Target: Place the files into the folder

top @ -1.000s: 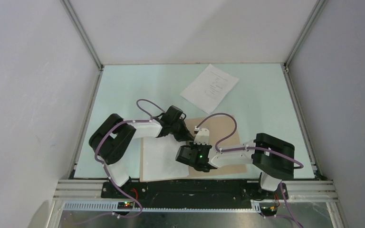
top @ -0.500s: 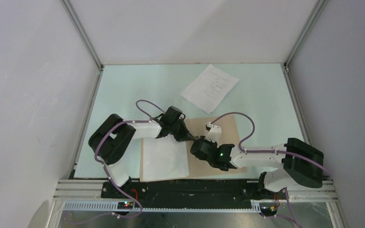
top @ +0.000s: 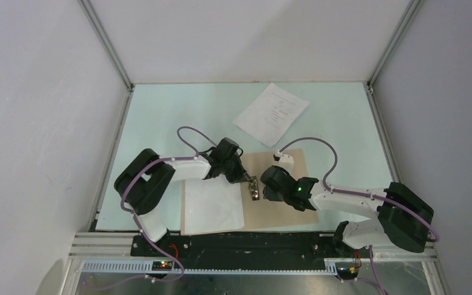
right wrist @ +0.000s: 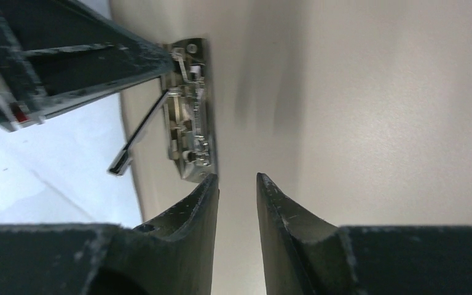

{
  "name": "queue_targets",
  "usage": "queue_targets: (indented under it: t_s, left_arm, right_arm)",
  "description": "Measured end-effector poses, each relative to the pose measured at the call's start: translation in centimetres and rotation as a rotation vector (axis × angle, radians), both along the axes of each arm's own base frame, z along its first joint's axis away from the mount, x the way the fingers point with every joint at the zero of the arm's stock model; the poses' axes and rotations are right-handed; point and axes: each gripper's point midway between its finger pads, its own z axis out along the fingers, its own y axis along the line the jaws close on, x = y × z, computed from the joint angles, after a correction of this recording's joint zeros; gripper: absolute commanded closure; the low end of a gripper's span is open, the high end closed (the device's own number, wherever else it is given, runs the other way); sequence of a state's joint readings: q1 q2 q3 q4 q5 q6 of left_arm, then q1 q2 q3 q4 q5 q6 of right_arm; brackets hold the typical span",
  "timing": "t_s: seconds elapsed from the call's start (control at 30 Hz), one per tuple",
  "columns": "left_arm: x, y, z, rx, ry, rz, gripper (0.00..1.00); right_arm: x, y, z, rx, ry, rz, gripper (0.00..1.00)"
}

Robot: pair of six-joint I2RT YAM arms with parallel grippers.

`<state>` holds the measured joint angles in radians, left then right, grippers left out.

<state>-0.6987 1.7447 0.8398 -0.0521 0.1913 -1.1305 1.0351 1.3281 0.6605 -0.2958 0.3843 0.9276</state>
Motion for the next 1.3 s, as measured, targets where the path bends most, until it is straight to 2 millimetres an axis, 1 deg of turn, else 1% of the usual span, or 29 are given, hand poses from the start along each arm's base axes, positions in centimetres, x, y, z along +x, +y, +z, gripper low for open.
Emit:
queue_targets:
  t_s: [0.07,0.1,0.13,0.17,0.3,0.53,0.63,0.77,0.83,0.9,0.93,1.03,1.1,1.2,1.3]
  left_arm:
    - [0.1,0.0,0.1,0.017,-0.014,-0.012,0.94]
    - [0.1,0.1,0.1,0.033,-0.022,-0.021,0.89]
    - [0.1,0.1,0.2,0.045,-0.028,-0.028,0.86]
    - [0.1,0.2,0.2,0.059,-0.034,-0.038,0.81]
    - [0.2,0.7,0.4,0.127,-0.054,-0.076,0.69]
    - [0.1,1.4,0.9,0.214,-0.078,-0.146,0.6]
    - [0.0,1.7,1.1,0.239,-0.082,-0.173,0.54]
    - [0.2,1.6,1.9,0.243,-0.102,-0.199,0.47]
    - [0.3,1.5,2.8,0.238,-0.121,-0.208,0.43]
    - [0.6,1.4,4.2,0.231,-0.15,-0.213,0.38]
    - [0.9,1.2,5.1,0.224,-0.169,-0.214,0.36]
    - [2.2,0.8,8.5,0.191,-0.246,-0.203,0.35]
    - [2.8,0.9,10.4,0.171,-0.286,-0.184,0.33]
    - [3.7,2.4,12.6,0.157,-0.325,-0.138,0.32]
    - [4.5,4.5,14.3,0.153,-0.352,-0.08,0.32]
  right_arm:
    - [0.1,0.5,0.7,0.032,-0.006,0.022,0.67]
    - [0.2,0.8,1.0,0.048,-0.009,0.033,0.67]
    - [0.2,1.0,1.2,0.061,-0.011,0.045,0.67]
    - [0.2,1.2,1.4,0.069,-0.012,0.054,0.67]
    - [0.1,2.0,1.7,0.094,-0.014,0.091,0.68]
    - [-0.1,2.6,2.0,0.114,-0.011,0.129,0.71]
    - [-0.2,2.9,2.1,0.126,-0.012,0.139,0.73]
    - [-0.4,3.3,2.2,0.147,-0.018,0.159,0.76]
    - [-0.8,3.6,2.2,0.155,-0.021,0.177,0.78]
    - [-1.3,4.1,2.1,0.168,-0.019,0.199,0.8]
    - [-1.5,4.3,2.2,0.175,-0.019,0.208,0.8]
    - [-2.2,5.3,2.3,0.206,-0.018,0.241,0.8]
    - [-2.2,6.0,2.4,0.23,-0.019,0.255,0.81]
    - [-1.9,7.0,2.1,0.265,-0.01,0.262,0.8]
    - [-0.5,7.2,1.6,0.293,0.0,0.234,0.8]
